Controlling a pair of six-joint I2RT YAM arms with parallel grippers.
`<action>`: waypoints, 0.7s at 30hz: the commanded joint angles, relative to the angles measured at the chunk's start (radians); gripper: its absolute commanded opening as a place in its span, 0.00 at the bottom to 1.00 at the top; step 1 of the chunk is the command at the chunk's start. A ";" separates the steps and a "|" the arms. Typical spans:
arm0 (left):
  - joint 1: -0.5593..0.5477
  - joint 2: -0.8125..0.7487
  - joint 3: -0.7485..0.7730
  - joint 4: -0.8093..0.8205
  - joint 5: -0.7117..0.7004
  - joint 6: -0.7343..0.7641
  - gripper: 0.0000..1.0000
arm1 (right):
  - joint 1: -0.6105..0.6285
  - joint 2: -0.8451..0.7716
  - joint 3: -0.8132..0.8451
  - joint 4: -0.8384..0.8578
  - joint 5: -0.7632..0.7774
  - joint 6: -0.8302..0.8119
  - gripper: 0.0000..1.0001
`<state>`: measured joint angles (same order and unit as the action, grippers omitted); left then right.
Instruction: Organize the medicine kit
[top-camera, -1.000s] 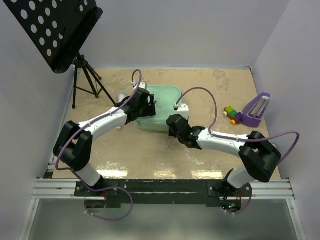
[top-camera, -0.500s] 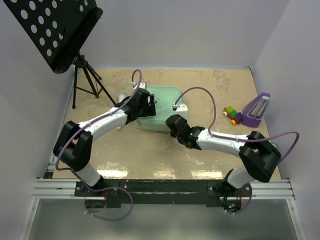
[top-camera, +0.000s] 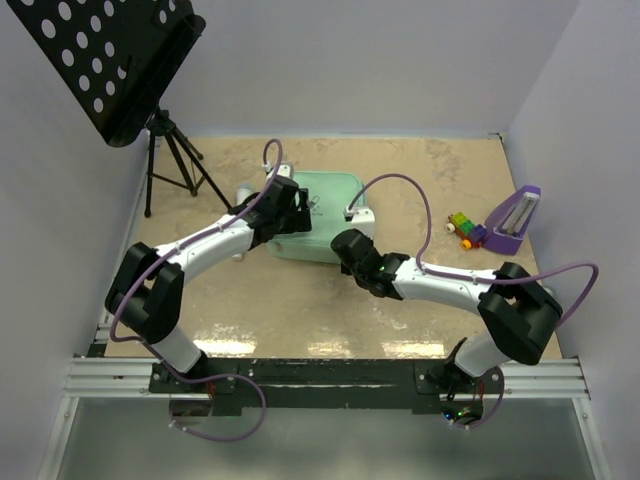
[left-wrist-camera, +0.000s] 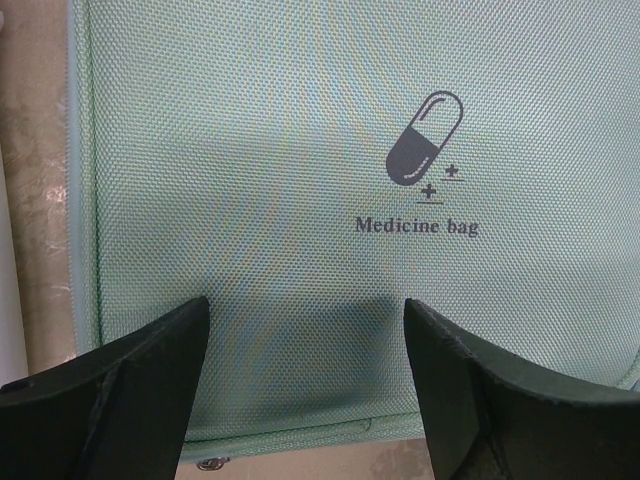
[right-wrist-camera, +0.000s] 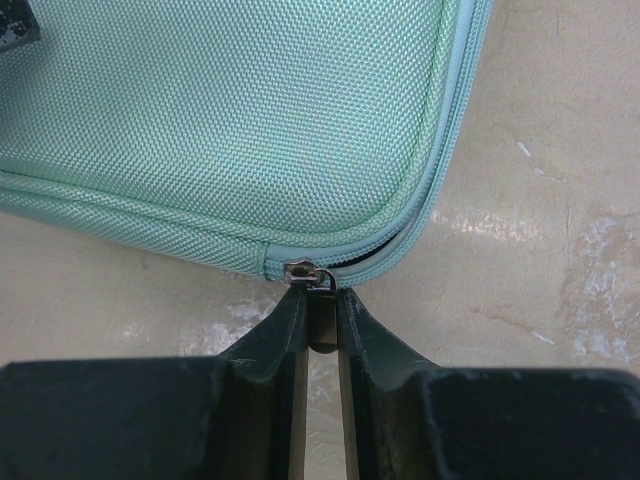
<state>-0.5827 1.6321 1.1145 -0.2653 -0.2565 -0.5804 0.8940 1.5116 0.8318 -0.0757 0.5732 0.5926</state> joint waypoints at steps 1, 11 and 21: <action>0.014 -0.043 -0.036 -0.083 0.037 0.004 0.84 | 0.013 -0.025 0.038 -0.039 0.040 -0.019 0.00; 0.012 -0.343 -0.266 0.040 0.209 -0.163 1.00 | 0.117 0.056 0.128 -0.045 -0.027 0.085 0.00; 0.012 -0.410 -0.380 0.047 0.146 -0.237 1.00 | 0.212 0.171 0.241 -0.058 -0.029 0.108 0.00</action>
<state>-0.5720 1.2015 0.7334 -0.2565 -0.0841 -0.7773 1.0981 1.6920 1.0439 -0.1436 0.5545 0.6739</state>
